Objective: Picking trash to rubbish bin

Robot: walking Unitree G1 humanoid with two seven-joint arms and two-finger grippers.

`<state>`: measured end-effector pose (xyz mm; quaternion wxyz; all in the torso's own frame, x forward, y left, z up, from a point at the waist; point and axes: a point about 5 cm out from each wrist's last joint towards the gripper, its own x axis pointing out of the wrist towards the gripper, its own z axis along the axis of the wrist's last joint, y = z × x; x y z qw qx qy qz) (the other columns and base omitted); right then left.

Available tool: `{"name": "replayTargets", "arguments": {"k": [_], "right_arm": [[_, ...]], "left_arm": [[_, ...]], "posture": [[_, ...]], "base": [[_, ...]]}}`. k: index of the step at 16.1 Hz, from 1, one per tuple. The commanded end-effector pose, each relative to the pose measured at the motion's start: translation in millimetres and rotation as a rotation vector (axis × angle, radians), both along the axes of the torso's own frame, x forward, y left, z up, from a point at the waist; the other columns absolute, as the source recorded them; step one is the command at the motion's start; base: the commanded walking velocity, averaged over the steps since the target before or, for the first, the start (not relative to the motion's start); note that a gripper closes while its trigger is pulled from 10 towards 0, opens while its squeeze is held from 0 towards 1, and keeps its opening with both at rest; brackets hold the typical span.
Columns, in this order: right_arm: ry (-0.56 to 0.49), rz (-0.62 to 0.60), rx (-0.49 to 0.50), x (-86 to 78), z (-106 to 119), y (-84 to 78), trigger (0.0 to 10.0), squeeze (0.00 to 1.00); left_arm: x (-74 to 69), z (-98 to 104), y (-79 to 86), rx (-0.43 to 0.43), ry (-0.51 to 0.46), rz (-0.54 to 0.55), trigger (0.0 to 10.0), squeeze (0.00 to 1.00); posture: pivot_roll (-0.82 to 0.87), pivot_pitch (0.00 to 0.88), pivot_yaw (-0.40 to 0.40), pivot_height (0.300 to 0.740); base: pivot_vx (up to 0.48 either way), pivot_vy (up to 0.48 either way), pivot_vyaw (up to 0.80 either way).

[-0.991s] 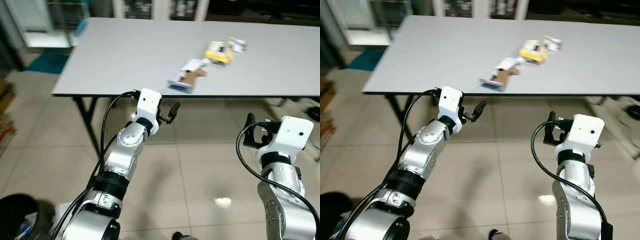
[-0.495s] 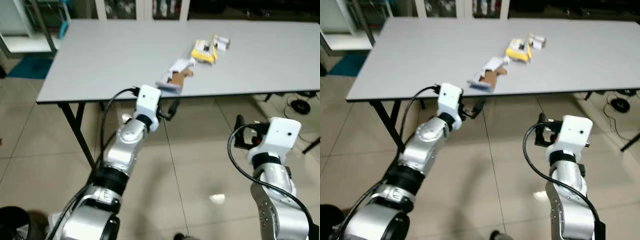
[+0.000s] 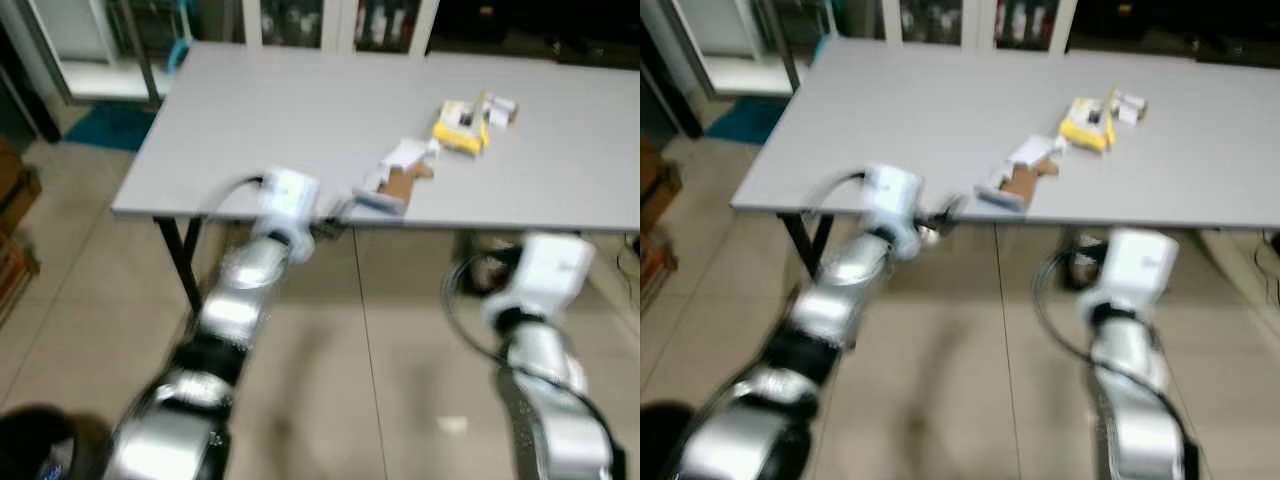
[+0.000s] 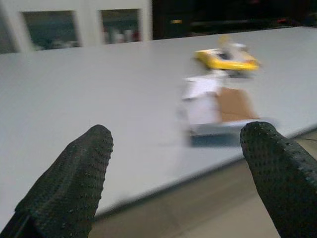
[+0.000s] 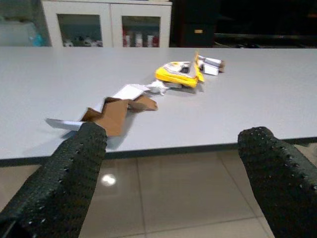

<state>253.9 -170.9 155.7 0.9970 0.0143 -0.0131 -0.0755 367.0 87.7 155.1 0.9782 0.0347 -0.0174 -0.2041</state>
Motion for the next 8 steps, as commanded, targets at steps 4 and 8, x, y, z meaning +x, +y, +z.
{"name": "replayTargets", "arguments": {"k": [4, 8], "right_arm": [[0.035, 0.034, 0.023, -2.1, -5.4, -0.6, 10.0, 1.0], [0.089, 0.115, 0.051, -1.5, -13.6, 12.9, 10.0, 1.0]], "left_arm": [[-1.8, 3.3, -21.4, -0.007, -0.007, -0.059, 10.0, 0.0], [-1.6, 2.5, -20.6, 0.0, -0.007, -0.056, 10.0, 0.0]], "posture": [[0.11, 0.067, -0.031, 0.74], [0.11, 0.067, -0.031, 0.74]], "base": [[0.353, 0.0, 0.0], [0.342, 0.0, 0.0]]}}
